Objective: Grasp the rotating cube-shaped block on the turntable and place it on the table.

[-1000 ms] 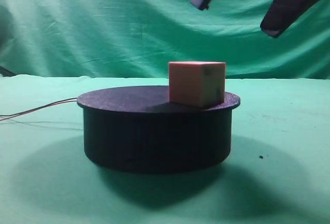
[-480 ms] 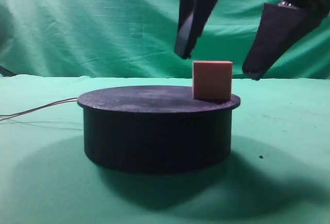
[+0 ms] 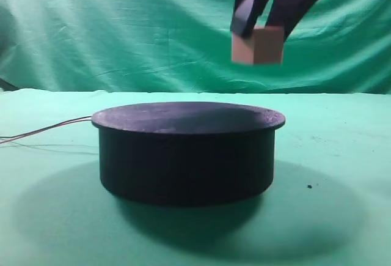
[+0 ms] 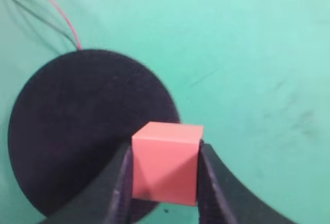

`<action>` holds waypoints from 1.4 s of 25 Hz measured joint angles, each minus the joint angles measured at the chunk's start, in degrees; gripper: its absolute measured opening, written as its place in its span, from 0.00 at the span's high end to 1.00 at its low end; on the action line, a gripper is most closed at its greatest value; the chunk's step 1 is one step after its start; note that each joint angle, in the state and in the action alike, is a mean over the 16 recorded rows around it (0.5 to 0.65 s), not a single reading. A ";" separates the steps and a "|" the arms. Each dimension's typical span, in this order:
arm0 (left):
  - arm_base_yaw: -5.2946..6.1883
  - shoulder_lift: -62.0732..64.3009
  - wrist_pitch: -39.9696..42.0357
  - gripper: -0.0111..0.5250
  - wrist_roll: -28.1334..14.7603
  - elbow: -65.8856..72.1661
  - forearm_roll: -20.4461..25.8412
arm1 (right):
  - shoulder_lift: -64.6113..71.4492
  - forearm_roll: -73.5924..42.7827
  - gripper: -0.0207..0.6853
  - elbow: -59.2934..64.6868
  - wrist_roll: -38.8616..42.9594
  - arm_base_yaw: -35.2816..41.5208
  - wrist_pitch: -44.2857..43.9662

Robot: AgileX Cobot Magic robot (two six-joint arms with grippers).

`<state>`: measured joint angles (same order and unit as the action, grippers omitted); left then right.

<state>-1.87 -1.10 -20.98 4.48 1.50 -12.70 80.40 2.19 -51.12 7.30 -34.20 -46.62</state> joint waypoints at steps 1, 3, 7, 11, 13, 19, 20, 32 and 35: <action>0.00 0.00 0.00 0.98 0.00 0.00 0.00 | -0.27 -0.14 0.64 1.40 0.32 0.29 0.75; 0.00 0.00 0.00 0.98 0.00 0.00 0.00 | -0.30 0.03 0.64 4.27 0.64 0.78 2.64; 0.00 0.00 0.00 0.98 0.00 0.00 0.00 | 0.87 1.58 0.58 9.56 0.71 1.14 7.77; 0.00 0.00 0.00 0.98 0.00 0.00 0.00 | 1.90 3.11 0.45 12.38 0.79 1.15 11.81; 0.00 0.00 0.00 0.98 0.00 0.00 0.00 | 1.65 3.40 0.39 12.47 1.03 1.15 12.16; 0.00 0.00 0.00 0.98 0.00 0.00 0.00 | -4.45 2.84 0.44 10.68 2.45 1.15 8.28; 0.00 0.00 0.00 0.98 0.00 0.00 0.00 | -6.16 2.70 0.46 10.48 2.73 1.15 7.44; 0.00 0.00 0.00 0.98 0.00 0.00 0.00 | -33.43 1.31 0.96 14.58 3.24 1.15 3.68; 0.00 0.00 0.00 0.98 0.00 0.00 0.00 | -39.55 1.36 0.97 16.50 1.23 1.15 4.89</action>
<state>-1.87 -1.10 -20.98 4.48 1.50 -12.70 40.85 3.55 -34.63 8.53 -33.05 -41.72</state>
